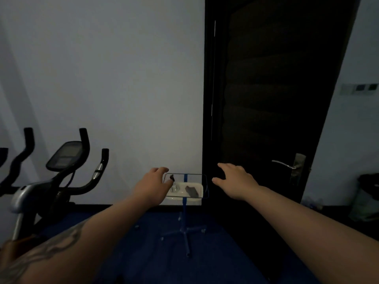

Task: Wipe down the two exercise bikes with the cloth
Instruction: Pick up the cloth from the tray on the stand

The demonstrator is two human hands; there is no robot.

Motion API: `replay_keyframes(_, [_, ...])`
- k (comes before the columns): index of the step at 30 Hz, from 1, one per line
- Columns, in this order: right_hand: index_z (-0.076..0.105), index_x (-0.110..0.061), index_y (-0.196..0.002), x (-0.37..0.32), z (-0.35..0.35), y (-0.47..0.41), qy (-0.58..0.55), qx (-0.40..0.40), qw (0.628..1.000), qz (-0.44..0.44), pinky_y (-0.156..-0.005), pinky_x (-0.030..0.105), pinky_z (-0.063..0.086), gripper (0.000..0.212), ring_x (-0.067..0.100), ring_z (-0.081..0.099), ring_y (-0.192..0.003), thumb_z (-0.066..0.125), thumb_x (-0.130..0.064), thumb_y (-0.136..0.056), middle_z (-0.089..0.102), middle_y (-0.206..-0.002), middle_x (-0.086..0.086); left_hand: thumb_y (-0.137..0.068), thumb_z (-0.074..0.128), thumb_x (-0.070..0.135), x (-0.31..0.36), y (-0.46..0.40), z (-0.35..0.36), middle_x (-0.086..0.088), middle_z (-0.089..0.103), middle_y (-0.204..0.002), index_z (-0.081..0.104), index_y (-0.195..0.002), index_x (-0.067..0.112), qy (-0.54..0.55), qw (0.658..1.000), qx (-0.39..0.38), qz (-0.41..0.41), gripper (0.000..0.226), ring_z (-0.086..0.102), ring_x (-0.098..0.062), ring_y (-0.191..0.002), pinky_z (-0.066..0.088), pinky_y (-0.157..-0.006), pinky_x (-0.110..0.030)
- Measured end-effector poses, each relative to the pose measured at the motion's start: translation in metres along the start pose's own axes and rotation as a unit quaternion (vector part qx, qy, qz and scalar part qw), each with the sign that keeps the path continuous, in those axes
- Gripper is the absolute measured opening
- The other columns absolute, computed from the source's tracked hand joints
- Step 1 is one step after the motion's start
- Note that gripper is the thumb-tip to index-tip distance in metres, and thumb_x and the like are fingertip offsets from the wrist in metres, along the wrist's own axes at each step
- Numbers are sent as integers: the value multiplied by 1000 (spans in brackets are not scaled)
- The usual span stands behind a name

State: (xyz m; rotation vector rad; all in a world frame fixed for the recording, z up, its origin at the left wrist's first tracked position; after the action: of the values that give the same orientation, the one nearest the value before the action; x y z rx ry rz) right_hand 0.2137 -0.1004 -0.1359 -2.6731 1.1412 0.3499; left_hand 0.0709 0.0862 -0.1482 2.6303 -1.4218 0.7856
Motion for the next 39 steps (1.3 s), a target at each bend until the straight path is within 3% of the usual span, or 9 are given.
replay_keyframes(14, [13,-25,-151,105,74,-161,-1,-59,998,20,-113,42,27,69,25,22,-142,38,-56,-95,19,-158,1,-94,49,35,-8,-150,116,-4,37,-146,39,-140,20,22,999,-37,-15,49,46,-24,-125,38,-100,-36])
replay_keyframes(20, [19,-24,-150,112,93,-244,-29,-66,997,0,-109,40,30,64,26,26,-139,40,-51,-96,25,-156,1,-93,49,35,-14,-224,144,-5,38,-146,41,-138,20,36,998,-39,-27,48,46,-25,-125,39,-102,-38])
replay_keyframes(23, [31,-22,-144,106,120,-280,-43,-74,996,-14,-103,39,34,54,26,34,-132,40,-47,-97,36,-149,2,-93,50,35,-33,-257,165,-6,40,-144,42,-137,19,43,997,-46,-44,48,48,-25,-123,41,-99,-38])
replay_keyframes(31, [23,-23,-149,97,217,-383,-79,-113,990,16,-108,36,33,56,22,29,-136,40,-42,-98,29,-154,-2,-93,49,33,-111,-347,240,-4,40,-144,41,-138,20,68,989,-106,-77,48,45,-22,-124,42,-100,-40])
replay_keyframes(39, [29,-24,-147,114,292,-461,-122,-167,975,76,-105,36,39,54,22,35,-132,43,-40,-98,36,-150,0,-95,49,33,-171,-425,307,0,37,-147,41,-138,22,77,971,-193,-121,45,49,-21,-121,42,-100,-40])
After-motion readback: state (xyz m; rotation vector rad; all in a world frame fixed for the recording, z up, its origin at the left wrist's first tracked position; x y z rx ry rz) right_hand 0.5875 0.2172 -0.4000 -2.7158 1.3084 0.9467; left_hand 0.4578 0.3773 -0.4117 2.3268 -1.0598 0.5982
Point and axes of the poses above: each hand's wrist, its own y-axis away from the middle knuckle, its own z-axis out of the palm, x = y × z, the point moved 4 cm from there along -y, towards the middle knuckle
